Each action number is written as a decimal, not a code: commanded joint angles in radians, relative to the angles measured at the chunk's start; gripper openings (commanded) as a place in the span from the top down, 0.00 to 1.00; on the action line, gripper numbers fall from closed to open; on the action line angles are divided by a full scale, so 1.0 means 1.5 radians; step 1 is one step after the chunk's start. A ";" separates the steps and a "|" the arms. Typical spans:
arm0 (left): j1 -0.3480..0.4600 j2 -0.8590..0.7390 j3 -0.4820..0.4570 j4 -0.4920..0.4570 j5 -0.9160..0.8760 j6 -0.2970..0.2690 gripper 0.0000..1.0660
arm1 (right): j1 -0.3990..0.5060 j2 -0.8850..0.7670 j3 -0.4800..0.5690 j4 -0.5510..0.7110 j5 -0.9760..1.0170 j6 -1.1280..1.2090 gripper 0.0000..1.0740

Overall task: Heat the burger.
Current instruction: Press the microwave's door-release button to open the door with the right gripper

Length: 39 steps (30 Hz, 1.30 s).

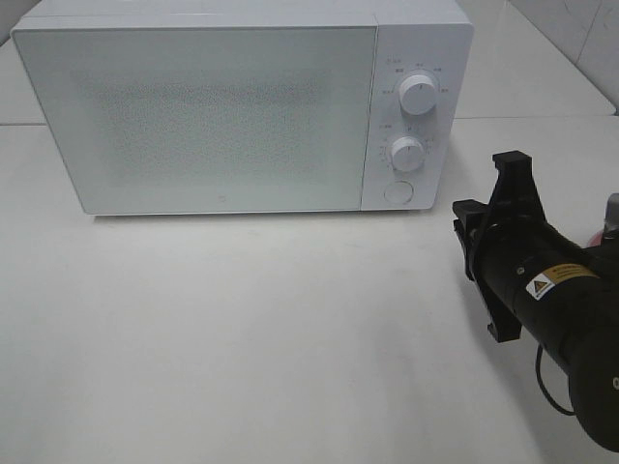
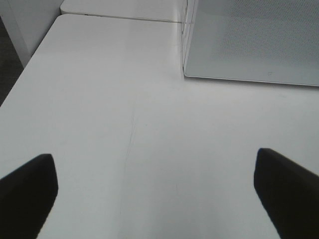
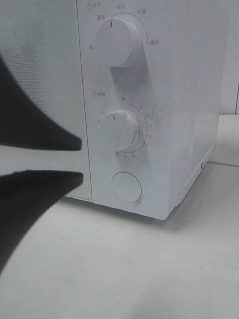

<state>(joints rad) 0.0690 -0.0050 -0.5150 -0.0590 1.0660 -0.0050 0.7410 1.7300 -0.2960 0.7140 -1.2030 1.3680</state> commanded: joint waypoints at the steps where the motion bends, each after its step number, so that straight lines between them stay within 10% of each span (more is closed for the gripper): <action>1: 0.001 -0.009 -0.006 0.001 -0.002 -0.006 0.06 | 0.003 0.000 0.001 -0.009 -0.004 0.008 0.98; 25: 0.001 -0.009 -0.006 0.001 -0.002 -0.006 0.06 | 0.003 0.005 -0.012 0.054 0.025 -0.030 0.98; 39: 0.001 -0.009 -0.006 0.001 -0.002 -0.006 0.06 | -0.002 0.116 -0.131 0.069 0.031 -0.009 0.98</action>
<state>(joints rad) 0.0690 -0.0050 -0.5150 -0.0590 1.0660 -0.0050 0.7410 1.8950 -0.4720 0.8190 -1.1540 1.3460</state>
